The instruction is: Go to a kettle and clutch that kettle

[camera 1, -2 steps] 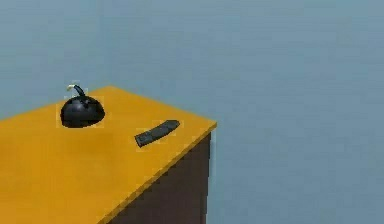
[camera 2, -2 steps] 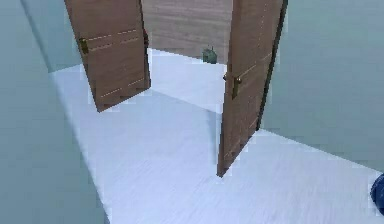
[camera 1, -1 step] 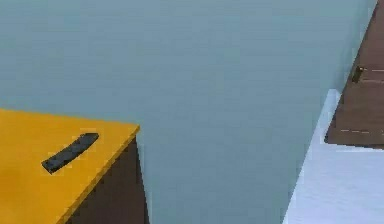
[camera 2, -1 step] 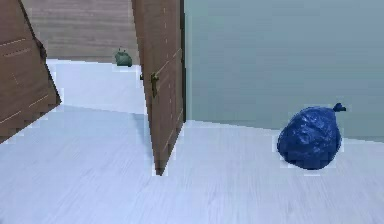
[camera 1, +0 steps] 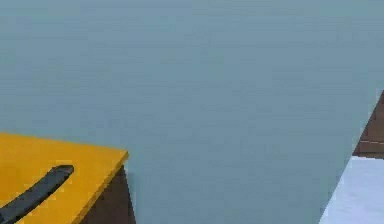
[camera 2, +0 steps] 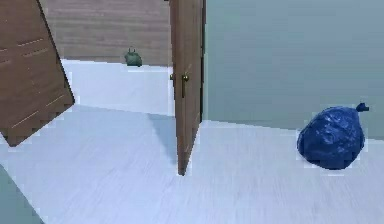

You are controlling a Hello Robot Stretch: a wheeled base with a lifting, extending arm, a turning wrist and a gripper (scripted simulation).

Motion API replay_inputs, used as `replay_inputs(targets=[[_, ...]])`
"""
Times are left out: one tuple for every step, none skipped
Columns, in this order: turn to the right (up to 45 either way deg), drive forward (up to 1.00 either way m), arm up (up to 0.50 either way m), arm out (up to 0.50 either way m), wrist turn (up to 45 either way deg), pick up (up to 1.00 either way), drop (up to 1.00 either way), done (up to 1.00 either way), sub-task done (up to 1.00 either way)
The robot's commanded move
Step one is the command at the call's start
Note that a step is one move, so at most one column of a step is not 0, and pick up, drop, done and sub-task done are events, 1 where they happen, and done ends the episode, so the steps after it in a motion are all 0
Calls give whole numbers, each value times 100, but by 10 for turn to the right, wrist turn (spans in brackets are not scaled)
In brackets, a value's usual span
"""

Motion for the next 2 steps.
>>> replay_inputs(targets=[[-450,0,0,0,0,0,0,0,0],[-450,0,0,0,0,0,0,0,0]])
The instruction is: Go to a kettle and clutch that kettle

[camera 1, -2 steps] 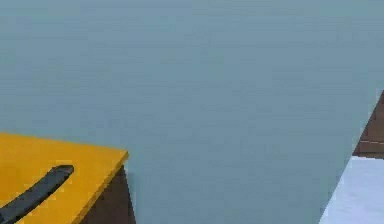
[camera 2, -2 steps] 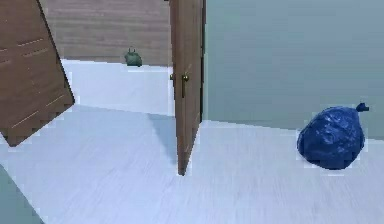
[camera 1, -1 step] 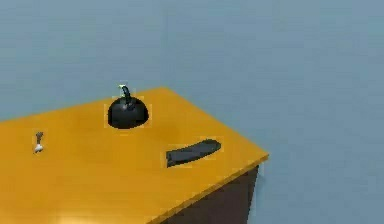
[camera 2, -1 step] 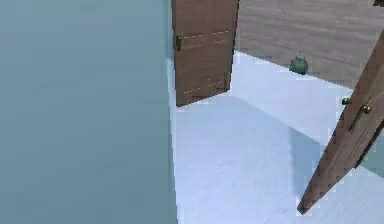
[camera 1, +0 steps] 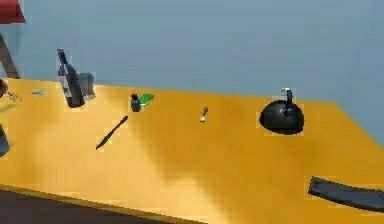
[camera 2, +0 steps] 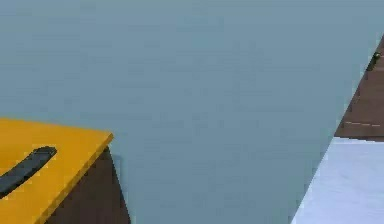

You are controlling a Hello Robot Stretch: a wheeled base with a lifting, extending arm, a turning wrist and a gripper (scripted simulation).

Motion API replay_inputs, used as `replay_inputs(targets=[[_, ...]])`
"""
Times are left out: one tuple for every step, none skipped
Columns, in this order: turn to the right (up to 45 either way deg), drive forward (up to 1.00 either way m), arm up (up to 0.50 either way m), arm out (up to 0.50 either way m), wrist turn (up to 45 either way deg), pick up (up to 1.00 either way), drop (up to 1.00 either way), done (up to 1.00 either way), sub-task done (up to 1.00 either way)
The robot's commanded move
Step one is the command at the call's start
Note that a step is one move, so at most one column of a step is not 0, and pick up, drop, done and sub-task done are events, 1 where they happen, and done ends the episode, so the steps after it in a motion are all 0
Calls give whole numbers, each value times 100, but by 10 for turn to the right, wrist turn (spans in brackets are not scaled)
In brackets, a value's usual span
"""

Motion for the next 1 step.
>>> replay_inputs(targets=[[-450,0,0,0,0,0,0,0,0]])
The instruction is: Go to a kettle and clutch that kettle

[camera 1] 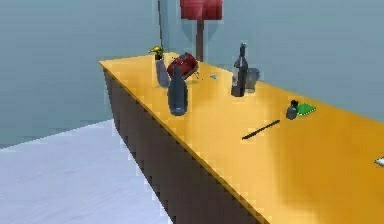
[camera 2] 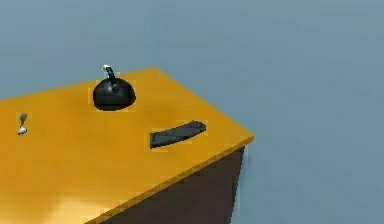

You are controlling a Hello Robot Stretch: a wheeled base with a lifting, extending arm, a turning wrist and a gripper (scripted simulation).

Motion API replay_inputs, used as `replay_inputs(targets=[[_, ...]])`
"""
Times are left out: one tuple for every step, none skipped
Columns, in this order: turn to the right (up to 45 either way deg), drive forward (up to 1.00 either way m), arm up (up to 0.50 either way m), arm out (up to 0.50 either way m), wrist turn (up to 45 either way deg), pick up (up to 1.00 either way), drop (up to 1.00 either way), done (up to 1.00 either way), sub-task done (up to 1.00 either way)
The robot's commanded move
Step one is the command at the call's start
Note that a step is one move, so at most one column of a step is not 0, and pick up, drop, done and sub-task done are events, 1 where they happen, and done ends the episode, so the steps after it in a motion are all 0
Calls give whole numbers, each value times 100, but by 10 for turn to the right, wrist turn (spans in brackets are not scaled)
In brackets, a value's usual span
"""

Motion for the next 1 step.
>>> replay_inputs(targets=[[-180,0,0,0,0,0,0,0,0]])
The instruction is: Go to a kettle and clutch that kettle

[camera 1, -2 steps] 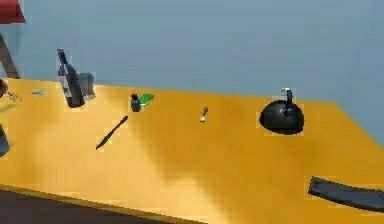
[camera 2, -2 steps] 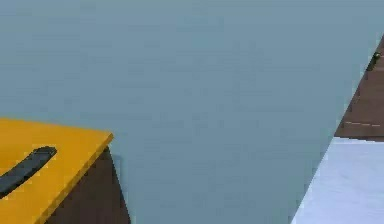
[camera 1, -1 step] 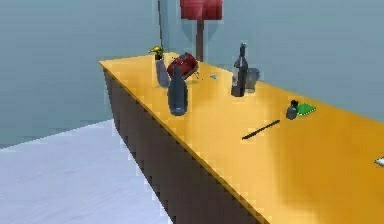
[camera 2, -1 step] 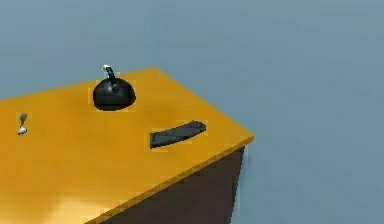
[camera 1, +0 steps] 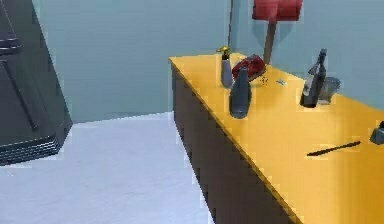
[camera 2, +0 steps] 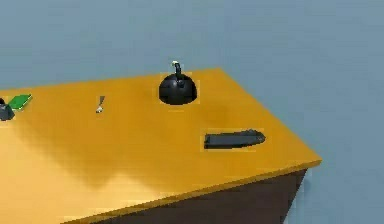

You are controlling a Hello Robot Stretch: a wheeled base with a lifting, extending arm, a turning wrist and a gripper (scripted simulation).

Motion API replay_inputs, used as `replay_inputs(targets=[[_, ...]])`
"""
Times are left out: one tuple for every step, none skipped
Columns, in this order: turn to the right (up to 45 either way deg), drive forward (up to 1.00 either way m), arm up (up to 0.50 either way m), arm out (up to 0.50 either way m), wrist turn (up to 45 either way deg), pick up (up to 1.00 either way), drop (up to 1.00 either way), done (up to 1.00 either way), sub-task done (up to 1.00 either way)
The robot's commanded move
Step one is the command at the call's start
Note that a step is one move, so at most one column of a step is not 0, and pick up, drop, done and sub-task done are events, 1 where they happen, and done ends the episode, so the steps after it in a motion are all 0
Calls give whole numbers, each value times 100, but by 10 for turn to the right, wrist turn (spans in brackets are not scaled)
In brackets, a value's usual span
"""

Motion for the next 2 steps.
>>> replay_inputs(targets=[[450,0,0,0,0,0,0,0,0],[450,0,0,0,0,0,0,0,0]])
